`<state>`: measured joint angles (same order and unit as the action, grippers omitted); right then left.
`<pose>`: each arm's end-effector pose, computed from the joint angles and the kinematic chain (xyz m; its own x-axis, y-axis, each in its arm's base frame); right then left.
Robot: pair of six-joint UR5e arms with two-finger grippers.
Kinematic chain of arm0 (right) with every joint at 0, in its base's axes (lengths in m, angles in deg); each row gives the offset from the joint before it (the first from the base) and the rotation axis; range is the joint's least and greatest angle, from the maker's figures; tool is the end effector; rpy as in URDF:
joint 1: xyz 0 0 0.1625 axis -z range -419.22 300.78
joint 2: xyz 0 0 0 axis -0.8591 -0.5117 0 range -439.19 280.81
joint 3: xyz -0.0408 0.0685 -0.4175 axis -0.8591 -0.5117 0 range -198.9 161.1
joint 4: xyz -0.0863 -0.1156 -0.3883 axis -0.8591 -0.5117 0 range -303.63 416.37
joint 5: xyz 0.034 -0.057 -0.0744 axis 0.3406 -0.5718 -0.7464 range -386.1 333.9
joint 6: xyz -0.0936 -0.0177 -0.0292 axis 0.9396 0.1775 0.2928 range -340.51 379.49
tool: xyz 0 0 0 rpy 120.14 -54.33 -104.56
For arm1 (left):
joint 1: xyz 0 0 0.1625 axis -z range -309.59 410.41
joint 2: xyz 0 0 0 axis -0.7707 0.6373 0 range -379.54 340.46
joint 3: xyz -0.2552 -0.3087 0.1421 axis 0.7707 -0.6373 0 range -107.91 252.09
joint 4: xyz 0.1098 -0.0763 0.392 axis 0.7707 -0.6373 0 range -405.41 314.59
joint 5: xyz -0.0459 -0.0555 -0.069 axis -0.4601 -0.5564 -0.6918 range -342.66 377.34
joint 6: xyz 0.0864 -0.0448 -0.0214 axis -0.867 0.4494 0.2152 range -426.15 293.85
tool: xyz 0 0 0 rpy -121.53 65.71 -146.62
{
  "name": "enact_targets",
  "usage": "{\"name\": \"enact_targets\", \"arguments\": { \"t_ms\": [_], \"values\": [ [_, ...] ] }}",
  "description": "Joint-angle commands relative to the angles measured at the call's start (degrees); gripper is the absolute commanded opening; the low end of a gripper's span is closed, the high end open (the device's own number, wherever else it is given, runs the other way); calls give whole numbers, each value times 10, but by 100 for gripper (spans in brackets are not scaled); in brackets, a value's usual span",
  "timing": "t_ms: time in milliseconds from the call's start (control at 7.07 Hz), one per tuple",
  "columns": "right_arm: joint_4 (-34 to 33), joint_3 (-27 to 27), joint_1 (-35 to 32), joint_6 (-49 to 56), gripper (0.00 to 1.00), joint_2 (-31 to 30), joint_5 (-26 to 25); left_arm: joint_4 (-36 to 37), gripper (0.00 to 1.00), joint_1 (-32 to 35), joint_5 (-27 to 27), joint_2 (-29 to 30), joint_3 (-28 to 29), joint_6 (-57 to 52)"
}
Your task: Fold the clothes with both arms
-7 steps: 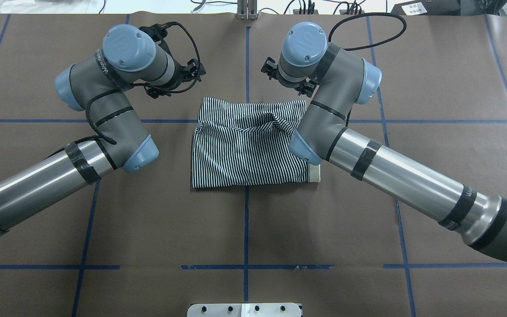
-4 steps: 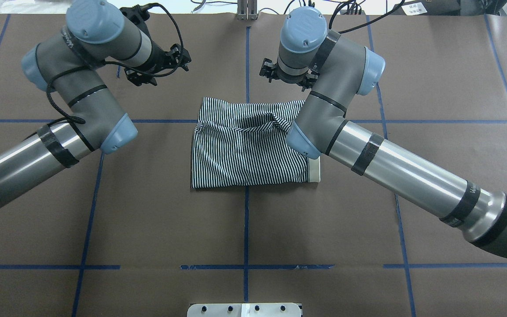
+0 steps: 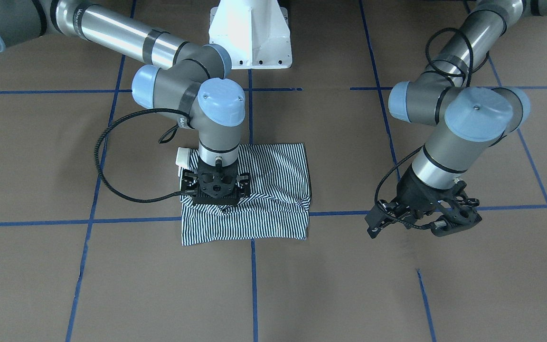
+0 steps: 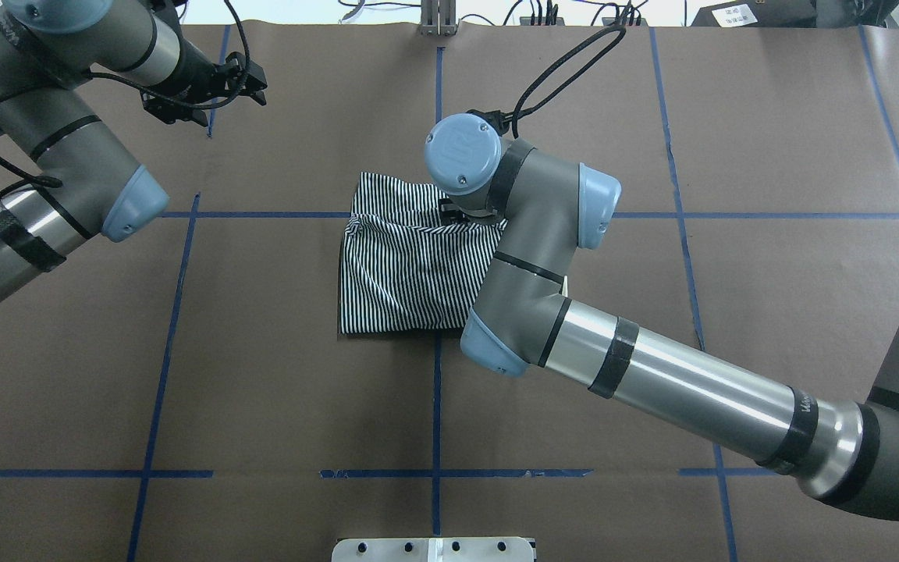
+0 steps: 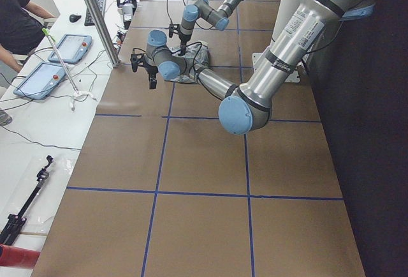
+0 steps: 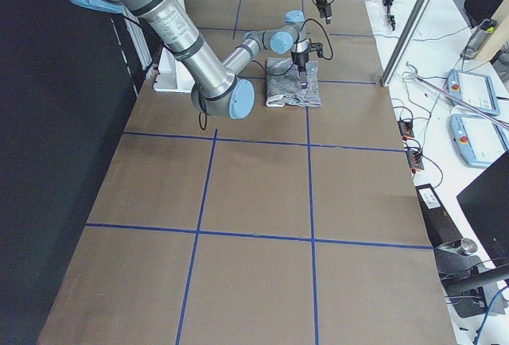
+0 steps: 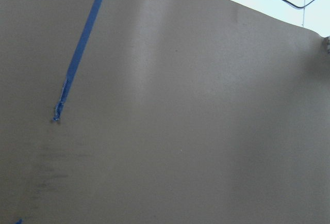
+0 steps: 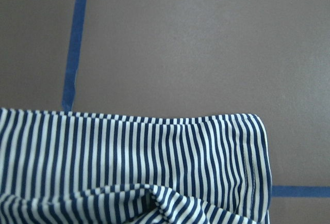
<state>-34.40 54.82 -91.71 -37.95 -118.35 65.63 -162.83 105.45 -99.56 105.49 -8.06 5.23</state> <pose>-0.5971 -0.5347 0.2357 0.8721 -0.0825 0.4823 -0.0632 0.9584 0.2782 0.3460 -0.6488 0.3184 0.4974 -0.2144 -0.8406 0.3864 0.9223 -0.0066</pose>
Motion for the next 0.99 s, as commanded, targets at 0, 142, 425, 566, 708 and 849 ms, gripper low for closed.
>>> {"name": "enact_targets", "arguments": {
  "t_ms": [0,142,425,566,708,849],
  "values": [
    [-6,-19,7,61,100,-4,-27,1,100,2,-2,-2,-1,-3],
    [-11,-20,-3,80,100,-6,-29,1,100,2,-6,-2,-1,-3],
    [-11,-21,-41,139,100,-17,-24,0,100,0,-6,0,-1,2],
    [-7,-21,-57,168,100,-29,-25,0,100,0,-6,3,-2,3],
    [-6,-21,-76,188,100,-34,-23,0,100,0,-6,5,-2,4],
    [-6,-20,-99,209,100,-34,0,-1,100,-2,-6,7,-2,8]
  ]
}}
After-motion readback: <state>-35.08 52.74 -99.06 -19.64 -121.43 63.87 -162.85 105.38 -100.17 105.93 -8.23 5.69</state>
